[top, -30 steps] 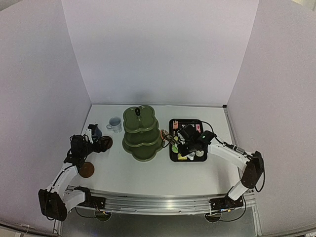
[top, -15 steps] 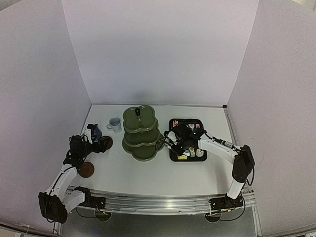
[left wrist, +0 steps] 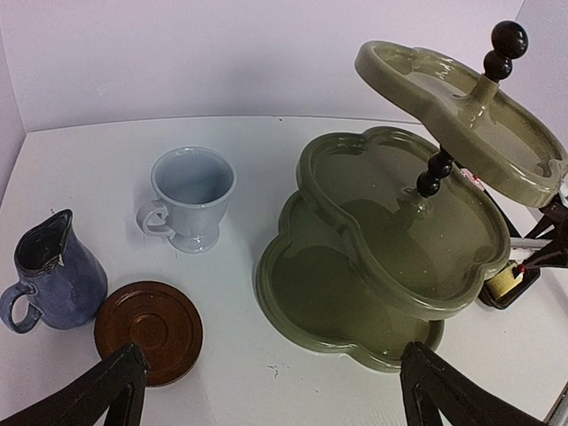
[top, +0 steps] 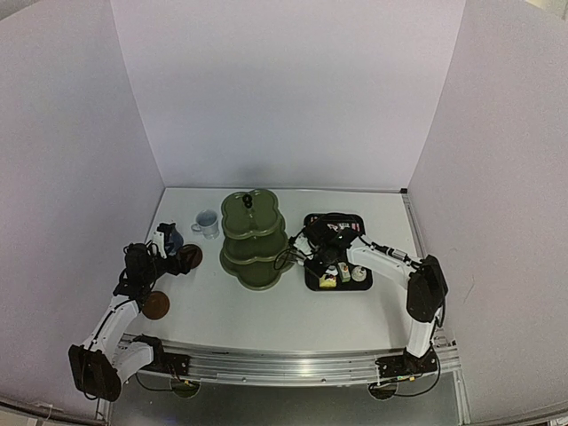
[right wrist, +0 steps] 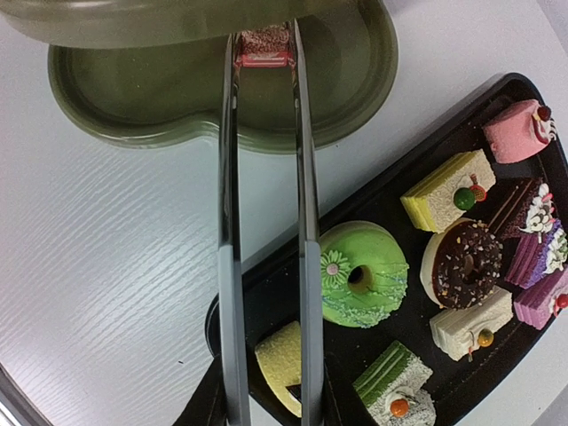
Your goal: Serve the afternoon tea
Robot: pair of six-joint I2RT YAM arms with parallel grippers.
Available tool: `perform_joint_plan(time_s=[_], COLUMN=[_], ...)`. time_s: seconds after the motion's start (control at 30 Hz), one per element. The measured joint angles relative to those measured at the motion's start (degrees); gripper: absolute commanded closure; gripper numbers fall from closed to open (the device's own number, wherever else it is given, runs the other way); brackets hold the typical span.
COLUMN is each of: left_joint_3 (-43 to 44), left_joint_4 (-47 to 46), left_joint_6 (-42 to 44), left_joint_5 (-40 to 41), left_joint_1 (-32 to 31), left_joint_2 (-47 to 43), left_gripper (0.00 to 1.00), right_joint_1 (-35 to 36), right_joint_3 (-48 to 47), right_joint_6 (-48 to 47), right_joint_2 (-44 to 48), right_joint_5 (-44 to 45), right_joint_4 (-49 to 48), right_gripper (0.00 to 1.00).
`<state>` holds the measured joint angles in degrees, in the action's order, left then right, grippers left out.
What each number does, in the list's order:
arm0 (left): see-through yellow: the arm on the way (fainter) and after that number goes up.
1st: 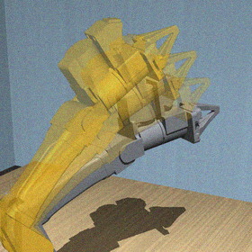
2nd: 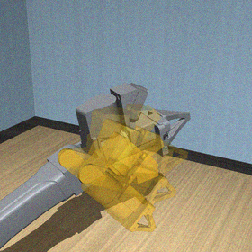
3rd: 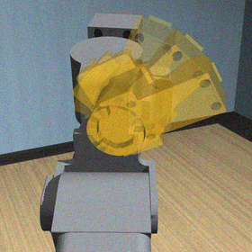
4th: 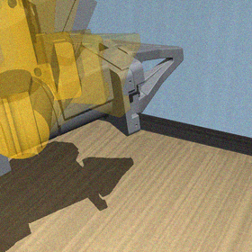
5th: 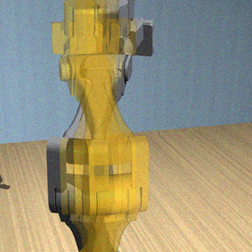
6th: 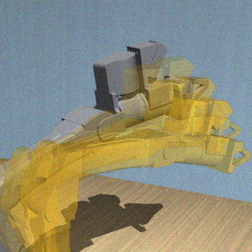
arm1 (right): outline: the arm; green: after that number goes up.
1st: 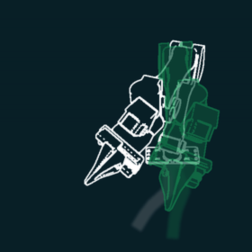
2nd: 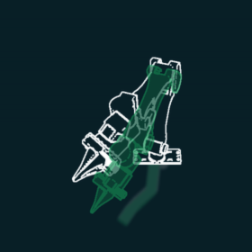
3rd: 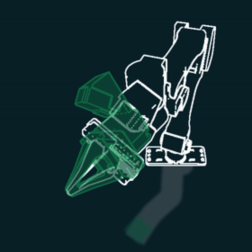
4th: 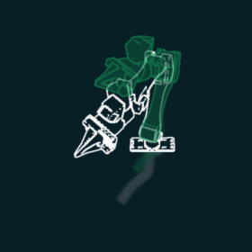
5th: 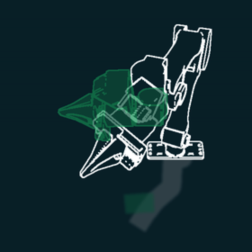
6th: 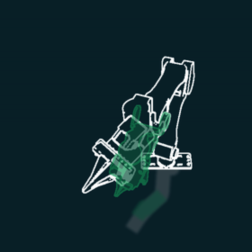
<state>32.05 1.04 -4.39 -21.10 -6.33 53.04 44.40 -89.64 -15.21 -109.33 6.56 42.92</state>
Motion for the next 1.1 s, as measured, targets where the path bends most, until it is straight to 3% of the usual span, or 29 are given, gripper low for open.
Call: perform_joint_plan(time_s=[0.23, 0.43, 0.53, 1.1], left_joint_3=[0.0, 0.0, 0.0, 0.0], left_joint_4=[0.0, 0.0, 0.1, 0.5], left_joint_6=[0.1, 0.1, 0.3, 1.4], left_joint_5=[0.0, 0.1, 0.2, 0.2], left_joint_1=[0.0, 0.0, 0.0, 0.0], left_joint_2=[0.0, 0.0, 0.0, 0.0], left_gripper=[0.00, 0.00, 0.00, 0.00], right_joint_1=[0.0, 0.0, 0.0, 0.0], right_joint_3=[-0.2, -1.3, -1.9, -2.8], right_joint_6=[-0.5, -0.6, -0.4, 3.3], right_joint_2=[-0.9, -1.9, -2.1, -2.2], right_joint_5=[2.3, 2.7, 2.6, 1.3], right_joint_4=[0.1, 0.3, 0.6, 2.2], right_gripper=[0.96, 0.73, 0.68, 0.62])
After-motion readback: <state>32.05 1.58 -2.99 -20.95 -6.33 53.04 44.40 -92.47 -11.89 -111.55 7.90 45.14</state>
